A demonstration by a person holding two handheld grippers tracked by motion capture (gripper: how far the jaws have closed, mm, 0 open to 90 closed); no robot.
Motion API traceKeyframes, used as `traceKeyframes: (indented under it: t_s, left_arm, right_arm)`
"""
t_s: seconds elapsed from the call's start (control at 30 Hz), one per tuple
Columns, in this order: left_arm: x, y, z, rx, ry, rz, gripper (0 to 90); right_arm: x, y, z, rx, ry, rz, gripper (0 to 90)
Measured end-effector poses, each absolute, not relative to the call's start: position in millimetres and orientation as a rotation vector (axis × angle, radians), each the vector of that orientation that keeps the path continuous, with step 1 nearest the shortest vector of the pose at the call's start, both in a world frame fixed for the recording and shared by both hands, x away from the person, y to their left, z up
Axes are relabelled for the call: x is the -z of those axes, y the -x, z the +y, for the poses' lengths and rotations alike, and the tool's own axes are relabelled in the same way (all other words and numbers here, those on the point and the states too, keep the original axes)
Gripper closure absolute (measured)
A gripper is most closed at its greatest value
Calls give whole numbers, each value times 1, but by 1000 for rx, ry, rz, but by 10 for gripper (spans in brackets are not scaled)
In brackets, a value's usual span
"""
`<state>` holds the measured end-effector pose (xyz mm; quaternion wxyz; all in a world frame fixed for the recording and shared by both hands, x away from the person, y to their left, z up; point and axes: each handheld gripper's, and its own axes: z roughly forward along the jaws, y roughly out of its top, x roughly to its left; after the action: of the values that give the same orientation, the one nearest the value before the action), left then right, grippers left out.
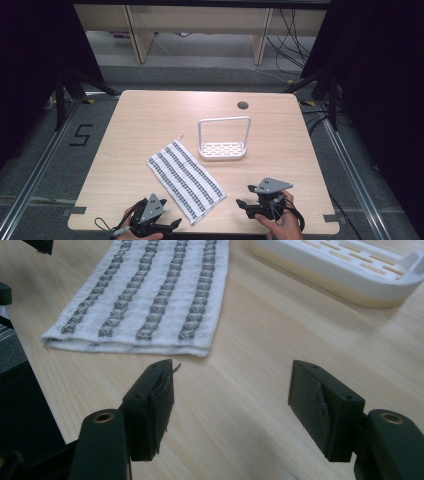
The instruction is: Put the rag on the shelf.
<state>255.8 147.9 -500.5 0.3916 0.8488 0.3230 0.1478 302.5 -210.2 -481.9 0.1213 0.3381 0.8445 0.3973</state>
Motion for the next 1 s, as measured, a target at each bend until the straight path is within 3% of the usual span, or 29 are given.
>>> traceKeyframes:
  t_s: [0.7, 1.0]
  left_arm:
    - [504, -251, 105, -290, -2230, 684, 454]
    - [506, -257, 97, -282, -2269, 648, 503]
  right_arm:
    - [485, -318, -176, -1115, -888, 2549, 430]
    - [488, -325, -165, -1088, -884, 2580, 440]
